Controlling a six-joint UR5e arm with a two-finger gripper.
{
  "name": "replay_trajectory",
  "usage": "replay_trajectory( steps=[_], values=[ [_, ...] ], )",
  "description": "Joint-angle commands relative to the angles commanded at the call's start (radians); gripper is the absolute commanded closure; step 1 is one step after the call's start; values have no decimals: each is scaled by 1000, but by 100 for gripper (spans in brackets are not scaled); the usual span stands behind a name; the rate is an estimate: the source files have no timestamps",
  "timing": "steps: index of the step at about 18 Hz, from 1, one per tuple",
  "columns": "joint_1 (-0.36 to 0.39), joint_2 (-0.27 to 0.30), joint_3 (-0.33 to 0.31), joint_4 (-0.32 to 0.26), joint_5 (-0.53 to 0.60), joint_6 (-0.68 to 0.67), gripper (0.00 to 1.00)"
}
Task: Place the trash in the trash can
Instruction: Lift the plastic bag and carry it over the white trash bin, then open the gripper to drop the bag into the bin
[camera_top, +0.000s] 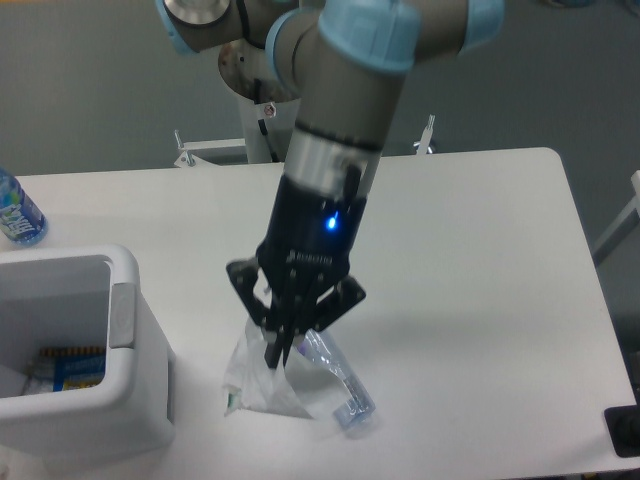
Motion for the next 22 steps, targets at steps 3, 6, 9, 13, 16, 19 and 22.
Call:
replay_trajectory(
  steps=[3,6,9,13,16,19,22],
  values=[
    [-15,21,-8,0,-29,-20,98],
    [-69,32,-8,0,-29,-28,98],
    [-139,32,-27,0,-31,-32,98],
    [-222,34,-83,0,-34,-29,98],
    [-259,20,-104,0,-36,-28,97],
    [-301,-3,-115,0,-32,-23,96],
    [-302,-15,-124,5,-32,1,52]
  ],
)
